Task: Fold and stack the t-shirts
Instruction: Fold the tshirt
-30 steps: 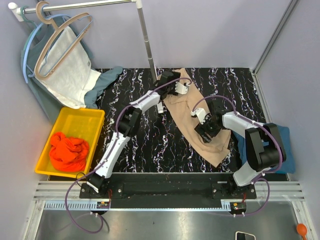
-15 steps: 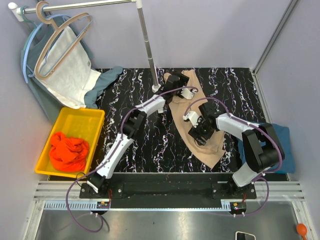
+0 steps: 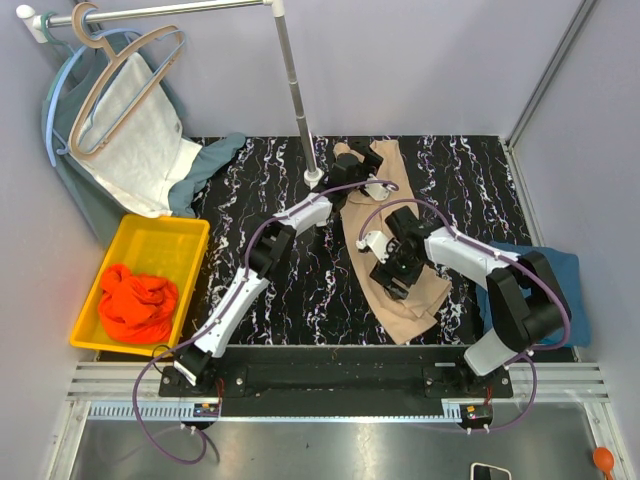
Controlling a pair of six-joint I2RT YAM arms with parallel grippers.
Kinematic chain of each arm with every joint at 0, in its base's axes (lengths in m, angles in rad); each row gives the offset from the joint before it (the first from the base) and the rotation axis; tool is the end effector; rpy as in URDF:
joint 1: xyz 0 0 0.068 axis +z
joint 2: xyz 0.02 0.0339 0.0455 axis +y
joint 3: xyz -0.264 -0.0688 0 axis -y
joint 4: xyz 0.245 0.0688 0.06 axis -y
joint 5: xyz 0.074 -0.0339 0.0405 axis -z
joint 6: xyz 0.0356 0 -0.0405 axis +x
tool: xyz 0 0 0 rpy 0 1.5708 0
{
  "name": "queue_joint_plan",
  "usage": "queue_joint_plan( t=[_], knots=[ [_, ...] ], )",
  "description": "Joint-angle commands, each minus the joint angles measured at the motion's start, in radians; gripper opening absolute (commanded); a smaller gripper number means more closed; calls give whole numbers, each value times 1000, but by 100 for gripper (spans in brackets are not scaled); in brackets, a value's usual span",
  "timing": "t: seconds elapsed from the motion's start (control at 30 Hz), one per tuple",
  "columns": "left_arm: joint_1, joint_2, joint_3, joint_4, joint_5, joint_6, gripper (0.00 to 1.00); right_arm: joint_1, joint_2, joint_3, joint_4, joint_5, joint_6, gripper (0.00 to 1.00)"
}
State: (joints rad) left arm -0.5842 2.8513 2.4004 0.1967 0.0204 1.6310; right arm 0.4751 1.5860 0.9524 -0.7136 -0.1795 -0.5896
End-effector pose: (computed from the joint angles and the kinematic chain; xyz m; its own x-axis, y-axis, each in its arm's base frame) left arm 0.5215 -0.3457 0.1087 0.5795 0.8133 0.0531 0.1752 -0.1880 0.9664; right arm 0.2471 0.1343 0.1745 -0.4509 -0.8472 -0.2811 -0.8855 0.4642 0.0214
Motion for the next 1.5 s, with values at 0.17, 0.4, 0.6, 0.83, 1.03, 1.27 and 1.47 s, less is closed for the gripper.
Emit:
queue_joint_plan(
  t=[0.17,0.4,0.6,0.83,1.03,1.27,1.47],
  knots=[
    [20,45,10,9,18,70,99,102,-52,55,-106,-31,37,77],
    [14,-119,-197,124,-11,-100,99,106,-127,46,-84,95,16,77],
    [-2,-257,-293,98,-68,-181,99,105,-167,14,-8,221,-21,77],
    [-12,-345,-385,86,-91,-238,99,105,-184,-159,227,310,-119,77],
    [-17,-352,-389,84,-96,-280,99,105,-153,-247,335,313,-174,77],
    [-23,-296,-301,26,-54,-325,99,105,-161,-256,298,299,-181,76],
    [-39,-208,-173,-69,-31,-332,99,105,-179,-208,158,252,-125,77]
  ],
)
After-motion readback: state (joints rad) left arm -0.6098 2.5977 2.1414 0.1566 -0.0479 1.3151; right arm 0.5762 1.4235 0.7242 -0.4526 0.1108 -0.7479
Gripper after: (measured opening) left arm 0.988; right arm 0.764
